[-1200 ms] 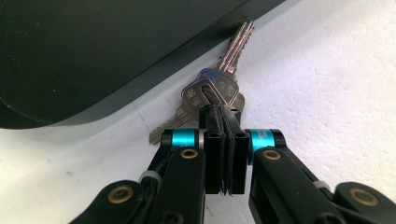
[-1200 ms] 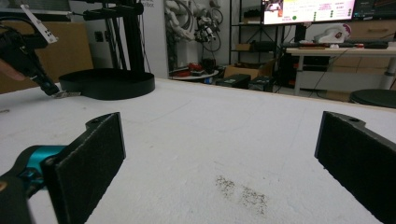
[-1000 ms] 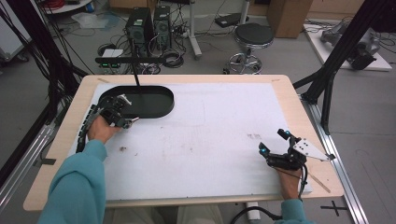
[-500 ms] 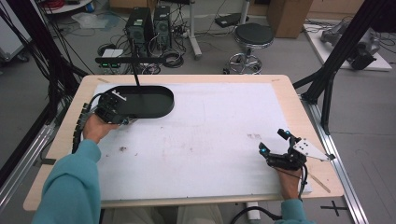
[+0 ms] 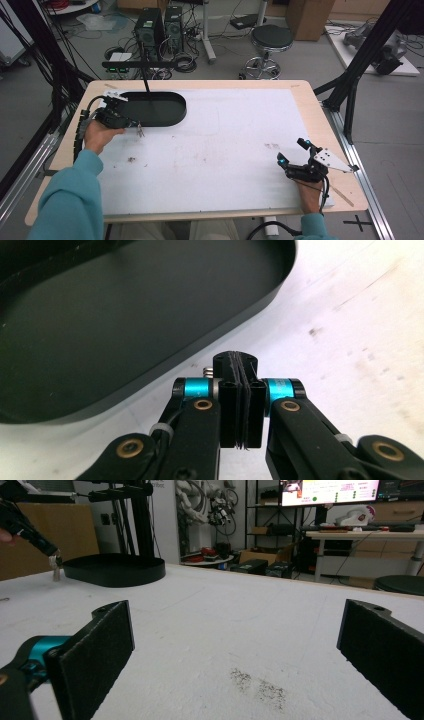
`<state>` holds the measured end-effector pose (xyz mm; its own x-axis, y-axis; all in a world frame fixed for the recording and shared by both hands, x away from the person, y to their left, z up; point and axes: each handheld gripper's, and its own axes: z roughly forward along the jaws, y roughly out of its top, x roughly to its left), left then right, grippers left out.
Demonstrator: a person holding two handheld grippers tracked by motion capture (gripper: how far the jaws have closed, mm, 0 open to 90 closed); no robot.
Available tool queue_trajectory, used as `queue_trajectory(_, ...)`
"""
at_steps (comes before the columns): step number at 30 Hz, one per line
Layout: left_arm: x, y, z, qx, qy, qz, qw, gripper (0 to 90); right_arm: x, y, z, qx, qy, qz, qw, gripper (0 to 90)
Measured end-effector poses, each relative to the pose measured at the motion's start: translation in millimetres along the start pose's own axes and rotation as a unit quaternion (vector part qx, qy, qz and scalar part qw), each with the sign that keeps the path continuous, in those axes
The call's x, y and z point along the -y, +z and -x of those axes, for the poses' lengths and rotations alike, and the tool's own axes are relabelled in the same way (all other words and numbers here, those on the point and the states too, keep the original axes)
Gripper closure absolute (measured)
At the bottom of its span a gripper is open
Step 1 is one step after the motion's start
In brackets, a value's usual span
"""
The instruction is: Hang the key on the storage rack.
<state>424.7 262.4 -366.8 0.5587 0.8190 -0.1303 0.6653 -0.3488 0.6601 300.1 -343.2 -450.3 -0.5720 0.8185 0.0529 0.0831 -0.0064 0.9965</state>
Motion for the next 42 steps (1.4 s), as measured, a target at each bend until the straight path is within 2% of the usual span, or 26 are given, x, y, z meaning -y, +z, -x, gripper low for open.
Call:
queue_trajectory(5,-0.7,-8.7,-4.4,0.02,-0.008,0.03,0.9993,88.4,0.0,0.0,0.0,0.0,0.0,0.0,1.0,0.9)
queue_trajectory(7,-3.2,-12.7,-4.6,0.022,0.004,0.033,0.9992,88.5,0.0,0.0,0.0,0.0,0.0,0.0,1.0,0.9)
queue_trajectory(11,-12.2,-23.5,-4.5,0.033,0.012,0.057,0.9977,88.4,0.0,0.0,0.0,0.001,0.0,0.0,1.0,0.9)
queue_trajectory(13,-17.1,-29.1,-4.6,0.043,0.012,0.073,0.9964,88.4,0.0,0.1,-0.1,0.001,0.0,0.0,1.0,0.9)
queue_trajectory(14,-22.4,-34.8,-3.7,0.043,0.027,0.085,0.9951,88.4,0.0,0.1,0.0,0.001,0.0,0.0,1.0,0.9)
queue_trajectory(15,-22.4,-34.8,-3.7,0.043,0.027,0.085,0.9951,88.4,0.0,0.1,-0.1,0.001,0.001,0.0,1.0,0.9)
queue_trajectory(18,-30.2,-42.6,-2.4,0.054,0.039,0.111,0.9916,88.4,0.0,0.1,-0.1,0.001,0.0,0.0,1.0,0.9)
queue_trajectory(23,-45.1,-52.3,-1.6,0.056,0.062,0.122,0.9891,88.4,0.1,-0.1,0.0,0.0,-0.002,-0.001,1.0,0.9)
queue_trajectory(28,-59.9,-58.3,-3.1,0.055,0.073,0.134,0.9868,88.4,0.0,0.0,-0.2,0.001,-0.001,0.0,1.0,0.9)
queue_trajectory(36,-79.8,-67.3,-6.2,0.046,0.086,0.139,0.9855,88.4,0.0,-0.1,-0.2,0.002,0.0,-0.001,1.0,0.9)
queue_trajectory(39,-85.4,-69.2,-6.9,0.046,0.089,0.147,0.9841,88.4,0.0,0.0,-0.2,0.002,-0.001,-0.001,1.0,0.9)
queue_trajectory(42,-90.2,-69.0,-6.5,0.042,0.094,0.142,0.9845,88.4,0.1,-0.1,-0.1,0.002,-0.002,-0.001,1.0,0.9)
